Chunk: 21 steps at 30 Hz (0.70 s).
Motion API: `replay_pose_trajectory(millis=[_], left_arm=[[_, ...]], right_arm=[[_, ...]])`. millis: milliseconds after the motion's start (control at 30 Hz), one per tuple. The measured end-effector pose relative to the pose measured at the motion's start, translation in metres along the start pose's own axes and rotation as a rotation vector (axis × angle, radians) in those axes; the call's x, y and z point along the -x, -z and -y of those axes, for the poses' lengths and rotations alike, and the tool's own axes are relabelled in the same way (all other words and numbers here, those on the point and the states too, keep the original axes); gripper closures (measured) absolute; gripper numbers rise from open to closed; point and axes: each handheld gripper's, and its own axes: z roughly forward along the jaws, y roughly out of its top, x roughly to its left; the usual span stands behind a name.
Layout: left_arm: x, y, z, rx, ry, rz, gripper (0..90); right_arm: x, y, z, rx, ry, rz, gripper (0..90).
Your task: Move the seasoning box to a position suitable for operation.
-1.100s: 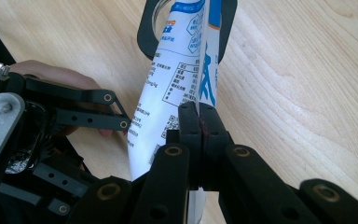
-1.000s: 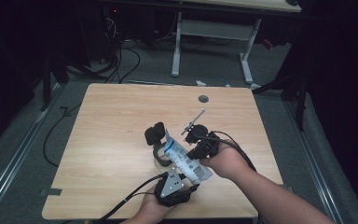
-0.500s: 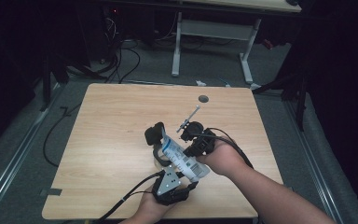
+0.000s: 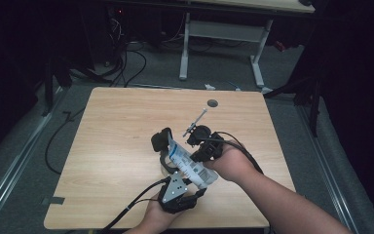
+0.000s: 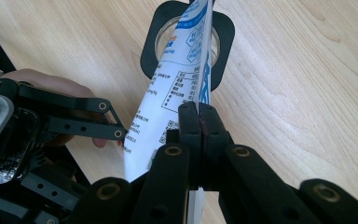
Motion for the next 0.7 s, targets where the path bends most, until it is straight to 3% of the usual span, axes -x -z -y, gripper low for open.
replay_pose_trajectory(millis=[700], left_arm=[[-0.0003, 0.0004, -0.0035, 0.002, -0.003, 0.012, 53.5]], right_arm=[[0.0006, 0.0039, -0.0004, -0.005, 0.002, -0.003, 90.0]])
